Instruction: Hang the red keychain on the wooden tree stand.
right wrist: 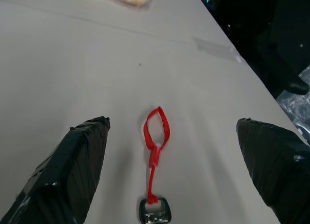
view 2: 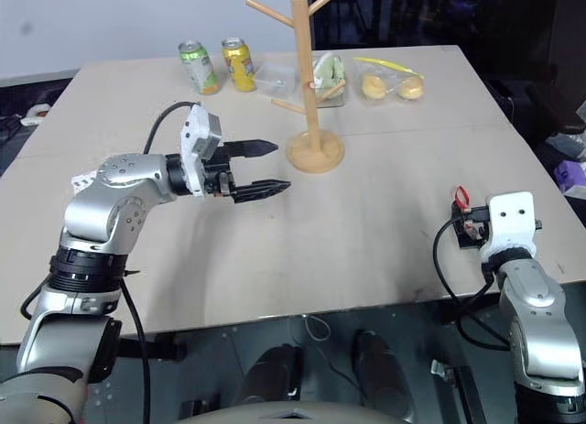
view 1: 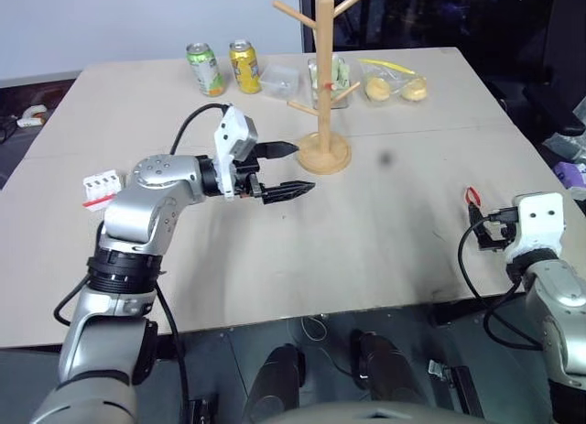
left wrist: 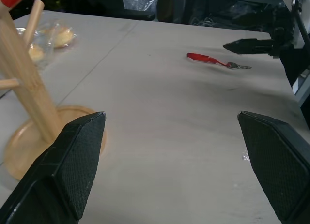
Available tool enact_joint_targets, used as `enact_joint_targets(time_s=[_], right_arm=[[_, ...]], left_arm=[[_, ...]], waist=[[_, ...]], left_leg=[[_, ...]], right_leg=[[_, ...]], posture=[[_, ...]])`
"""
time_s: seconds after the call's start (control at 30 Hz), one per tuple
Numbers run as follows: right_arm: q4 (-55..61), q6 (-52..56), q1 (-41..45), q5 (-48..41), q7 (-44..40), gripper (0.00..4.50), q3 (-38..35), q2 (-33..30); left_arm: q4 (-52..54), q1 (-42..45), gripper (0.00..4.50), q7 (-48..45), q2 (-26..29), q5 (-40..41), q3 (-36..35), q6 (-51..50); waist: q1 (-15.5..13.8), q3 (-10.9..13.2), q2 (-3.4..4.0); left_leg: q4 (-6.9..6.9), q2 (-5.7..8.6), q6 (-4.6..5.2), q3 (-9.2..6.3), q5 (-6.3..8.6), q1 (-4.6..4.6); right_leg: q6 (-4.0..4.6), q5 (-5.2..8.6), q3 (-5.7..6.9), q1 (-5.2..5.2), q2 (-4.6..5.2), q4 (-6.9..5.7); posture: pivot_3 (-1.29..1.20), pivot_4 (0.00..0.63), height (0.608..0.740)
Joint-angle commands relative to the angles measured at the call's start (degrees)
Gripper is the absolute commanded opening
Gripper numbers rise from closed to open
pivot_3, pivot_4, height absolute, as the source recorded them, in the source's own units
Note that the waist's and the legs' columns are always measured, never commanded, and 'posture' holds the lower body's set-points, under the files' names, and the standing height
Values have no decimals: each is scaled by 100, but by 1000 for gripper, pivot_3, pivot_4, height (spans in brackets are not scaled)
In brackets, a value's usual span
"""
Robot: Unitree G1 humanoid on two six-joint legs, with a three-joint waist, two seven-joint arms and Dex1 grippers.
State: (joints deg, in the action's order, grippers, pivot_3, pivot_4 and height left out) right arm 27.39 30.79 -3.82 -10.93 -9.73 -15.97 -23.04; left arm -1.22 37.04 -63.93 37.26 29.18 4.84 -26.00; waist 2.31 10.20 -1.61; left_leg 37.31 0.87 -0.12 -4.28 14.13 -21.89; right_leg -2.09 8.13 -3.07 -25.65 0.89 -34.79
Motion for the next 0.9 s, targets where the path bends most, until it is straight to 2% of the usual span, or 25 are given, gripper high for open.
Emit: enact_joint_targets(time_s=[0.03, 0.3, 0.53, 0.9], right_arm=[[-60, -216, 5, -298, -249, 4500, -316, 1], [-1576, -523, 583, -495, -1081, 4500, -283, -439], [-2787, -788, 1106, -701, -1840, 4500, -253, -758], [-3541, -851, 1434, -818, -2370, 4500, -31, -729]], left_arm=[[164, 53, 4490, -176, -128, -10, 44, 124], [254, -36, 4490, -283, -326, -110, 164, 169], [272, -78, 4490, -309, -279, -142, 133, 165], [342, -154, 4490, -307, -245, -177, 94, 143]], waist=[[-3, 0, 0], [22, 0, 1], [16, 1, 2], [21, 1, 2]], left_leg=[[2, 2, 0, 1, 0, -1], [3, 0, 1, 10, 0, 5], [3, 1, 1, 10, 0, 4], [4, 1, 1, 13, 0, 8]], right_leg=[[0, 0, -1, 0, 1, 0], [-1, 0, -9, 1, -1, -2], [0, -1, -11, 2, -2, -2], [-5, -4, -15, 4, -3, -4]], posture=[[0, 150, 740], [0, 150, 740], [0, 150, 740], [0, 150, 740]])
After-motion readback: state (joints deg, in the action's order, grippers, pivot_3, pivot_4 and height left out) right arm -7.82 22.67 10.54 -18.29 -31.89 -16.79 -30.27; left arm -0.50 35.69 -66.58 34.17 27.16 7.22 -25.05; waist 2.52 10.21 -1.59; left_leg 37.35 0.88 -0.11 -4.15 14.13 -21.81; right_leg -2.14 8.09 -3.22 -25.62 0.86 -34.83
